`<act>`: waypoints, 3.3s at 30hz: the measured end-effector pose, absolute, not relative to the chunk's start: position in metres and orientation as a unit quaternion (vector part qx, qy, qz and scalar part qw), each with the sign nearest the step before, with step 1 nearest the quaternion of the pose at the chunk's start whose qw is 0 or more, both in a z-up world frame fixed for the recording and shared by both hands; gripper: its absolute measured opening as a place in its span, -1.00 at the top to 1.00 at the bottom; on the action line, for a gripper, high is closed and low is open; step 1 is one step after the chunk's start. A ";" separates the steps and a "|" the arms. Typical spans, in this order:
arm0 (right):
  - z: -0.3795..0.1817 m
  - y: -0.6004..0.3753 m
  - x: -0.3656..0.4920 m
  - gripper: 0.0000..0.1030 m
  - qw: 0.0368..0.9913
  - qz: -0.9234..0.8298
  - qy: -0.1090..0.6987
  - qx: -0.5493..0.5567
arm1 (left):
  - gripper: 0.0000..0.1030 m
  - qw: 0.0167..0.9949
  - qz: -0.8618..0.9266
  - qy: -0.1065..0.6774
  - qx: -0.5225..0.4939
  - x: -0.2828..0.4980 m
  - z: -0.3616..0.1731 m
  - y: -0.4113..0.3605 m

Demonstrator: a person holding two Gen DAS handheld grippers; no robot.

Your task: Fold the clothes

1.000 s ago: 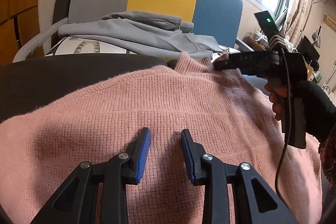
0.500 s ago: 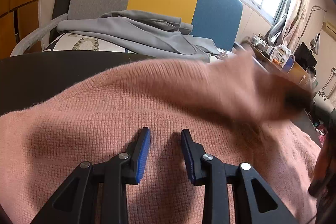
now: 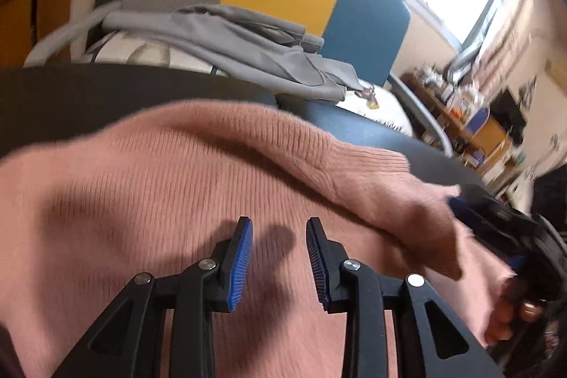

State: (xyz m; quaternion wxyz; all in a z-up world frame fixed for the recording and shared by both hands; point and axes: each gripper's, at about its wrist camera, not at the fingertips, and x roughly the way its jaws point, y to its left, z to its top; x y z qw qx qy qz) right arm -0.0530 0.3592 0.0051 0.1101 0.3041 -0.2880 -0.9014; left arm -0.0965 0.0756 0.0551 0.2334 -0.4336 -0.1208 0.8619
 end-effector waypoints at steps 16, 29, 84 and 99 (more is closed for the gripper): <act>-0.023 0.315 0.008 -0.07 0.186 -0.873 -0.243 0.380 | 0.32 0.215 0.809 -0.287 -0.466 -0.084 0.035 0.005; -0.044 0.389 -0.028 0.74 0.052 -0.841 -0.386 0.374 | 0.54 0.277 0.787 -0.180 -0.522 -0.119 0.039 0.108; -0.007 0.381 -0.025 0.46 0.035 -0.919 -0.199 0.339 | 0.54 0.349 0.849 0.032 -0.396 -0.080 0.044 0.201; -0.040 0.365 -0.034 0.81 -0.049 -0.911 -0.161 0.377 | 0.54 0.295 0.856 -0.070 -0.418 -0.094 0.054 0.145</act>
